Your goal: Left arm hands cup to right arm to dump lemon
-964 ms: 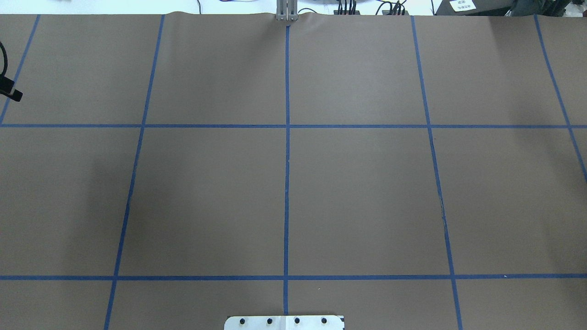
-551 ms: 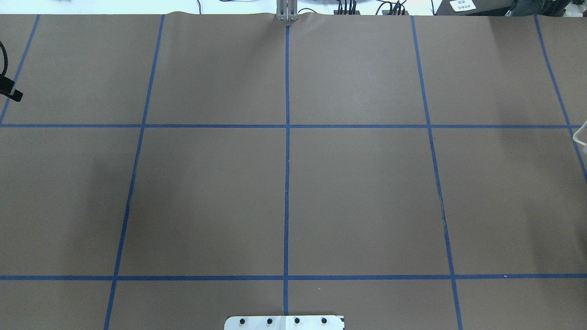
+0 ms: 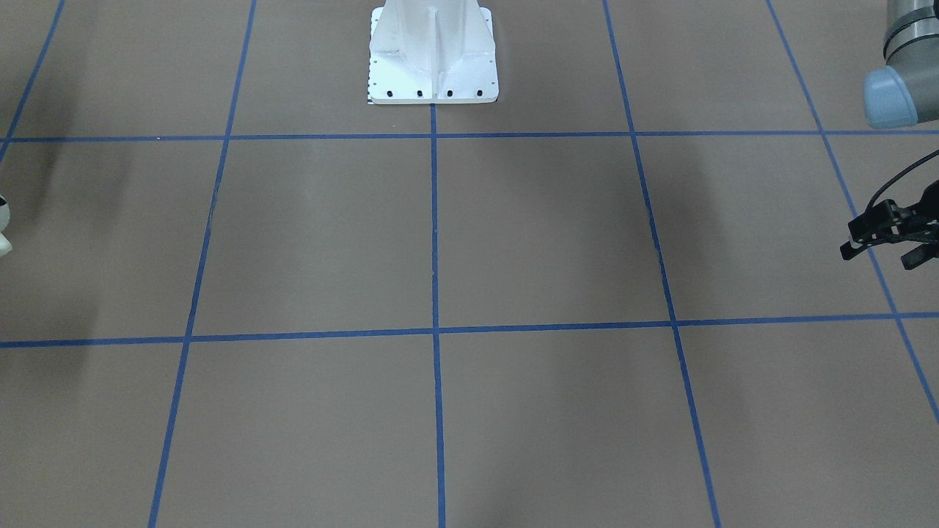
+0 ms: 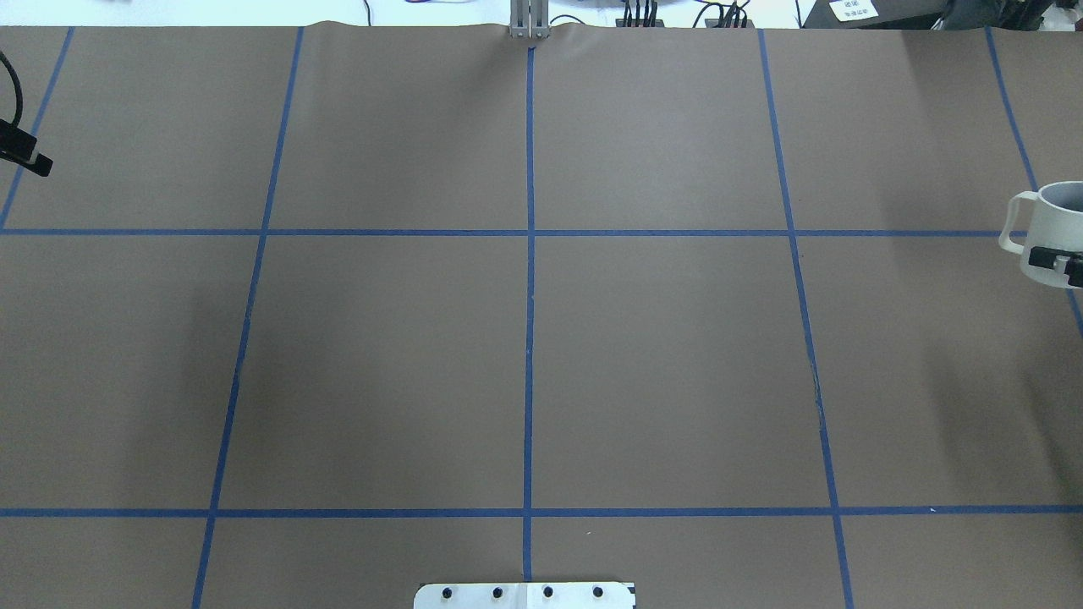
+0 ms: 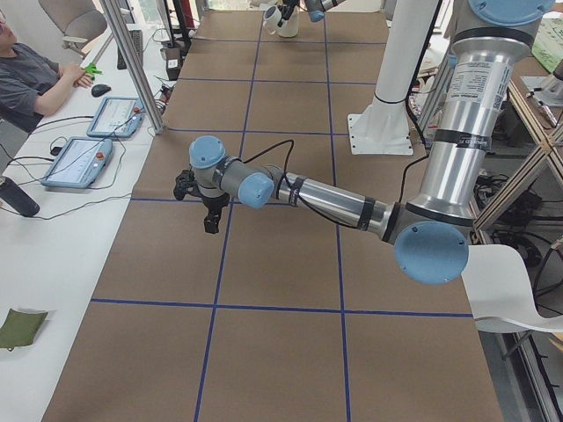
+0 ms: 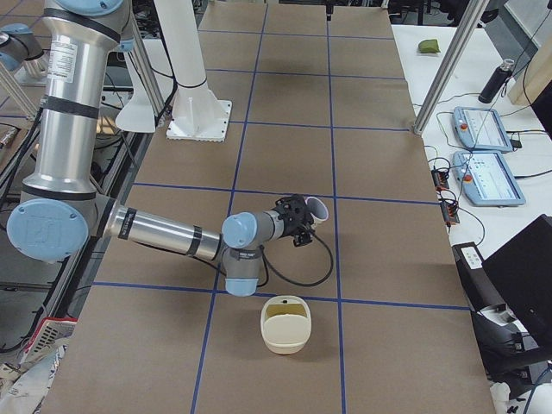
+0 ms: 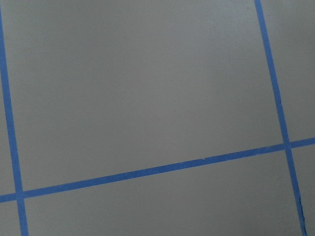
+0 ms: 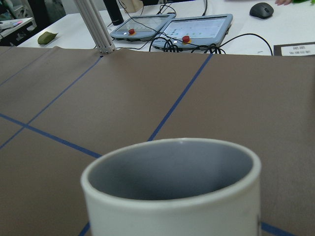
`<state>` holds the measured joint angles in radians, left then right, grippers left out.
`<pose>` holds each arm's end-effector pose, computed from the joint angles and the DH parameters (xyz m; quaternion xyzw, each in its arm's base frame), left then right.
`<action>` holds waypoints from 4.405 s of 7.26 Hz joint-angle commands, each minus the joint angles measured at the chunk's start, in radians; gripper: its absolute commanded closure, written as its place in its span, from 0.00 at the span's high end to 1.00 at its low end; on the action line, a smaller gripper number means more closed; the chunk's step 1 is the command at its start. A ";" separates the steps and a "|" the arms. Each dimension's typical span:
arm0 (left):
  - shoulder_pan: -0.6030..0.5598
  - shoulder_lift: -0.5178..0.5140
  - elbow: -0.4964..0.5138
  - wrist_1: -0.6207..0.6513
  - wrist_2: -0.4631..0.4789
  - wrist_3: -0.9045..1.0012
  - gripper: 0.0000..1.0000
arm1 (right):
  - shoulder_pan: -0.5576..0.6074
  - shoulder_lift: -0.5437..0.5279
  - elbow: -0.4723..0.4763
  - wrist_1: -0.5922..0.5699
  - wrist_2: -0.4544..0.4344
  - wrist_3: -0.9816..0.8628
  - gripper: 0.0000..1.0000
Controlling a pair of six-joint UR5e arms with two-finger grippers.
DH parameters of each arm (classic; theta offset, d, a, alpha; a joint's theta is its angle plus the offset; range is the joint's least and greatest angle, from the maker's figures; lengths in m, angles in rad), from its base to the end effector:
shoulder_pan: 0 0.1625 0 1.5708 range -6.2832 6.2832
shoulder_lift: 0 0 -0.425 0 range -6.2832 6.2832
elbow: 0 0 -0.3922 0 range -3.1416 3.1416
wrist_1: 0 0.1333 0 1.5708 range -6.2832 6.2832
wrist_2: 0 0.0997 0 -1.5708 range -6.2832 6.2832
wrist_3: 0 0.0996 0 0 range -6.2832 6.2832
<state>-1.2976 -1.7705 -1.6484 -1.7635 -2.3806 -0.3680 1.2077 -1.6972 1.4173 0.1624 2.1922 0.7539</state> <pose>0.0980 -0.5765 0.4878 0.0824 0.4310 0.0493 0.8972 -0.0772 -0.4151 0.6029 0.4154 -0.5290 -0.0611 0.7375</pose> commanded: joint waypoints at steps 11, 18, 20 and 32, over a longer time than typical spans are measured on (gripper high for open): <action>0.259 -0.461 0.040 0.075 -0.195 -0.823 1.00 | -0.319 0.462 0.107 -0.485 -0.567 -0.182 0.31; 0.319 -0.711 0.233 0.061 -0.189 -1.057 1.00 | -0.699 0.704 0.138 -0.904 -1.145 -0.246 0.29; 0.333 -0.716 0.242 0.033 -0.170 -1.086 1.00 | -0.756 0.746 0.140 -0.946 -1.204 -0.234 0.29; 0.383 -0.716 0.263 -0.062 -0.170 -1.115 0.35 | -0.786 0.841 0.138 -1.094 -1.247 -0.160 0.28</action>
<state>-0.9135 -2.4874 -1.3859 -1.8254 -2.5509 -1.4839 0.4201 -0.8560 1.5555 -0.9301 0.9449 0.5935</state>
